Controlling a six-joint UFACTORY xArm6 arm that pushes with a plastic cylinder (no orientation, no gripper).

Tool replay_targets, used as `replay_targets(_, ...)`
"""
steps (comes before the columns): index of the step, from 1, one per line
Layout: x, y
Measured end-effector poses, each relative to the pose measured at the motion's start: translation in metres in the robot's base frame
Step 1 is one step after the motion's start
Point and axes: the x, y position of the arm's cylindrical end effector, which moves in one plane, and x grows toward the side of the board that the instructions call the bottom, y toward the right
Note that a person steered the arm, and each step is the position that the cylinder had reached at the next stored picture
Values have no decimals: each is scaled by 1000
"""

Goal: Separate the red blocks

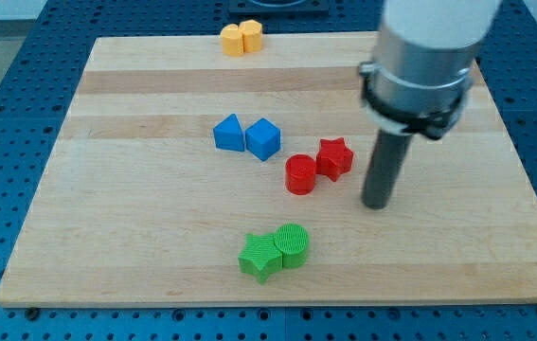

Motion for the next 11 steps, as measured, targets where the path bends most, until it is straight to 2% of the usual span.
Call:
replay_targets(2,-2,-90)
replay_targets(4,-19,-134)
replay_targets(5,-48,-110)
replay_targets(6,-61,-37)
replay_targets(7,-61,2)
replay_targets(8,-65,2)
replay_targets(10,-100,7)
replay_targets(11,-101,15)
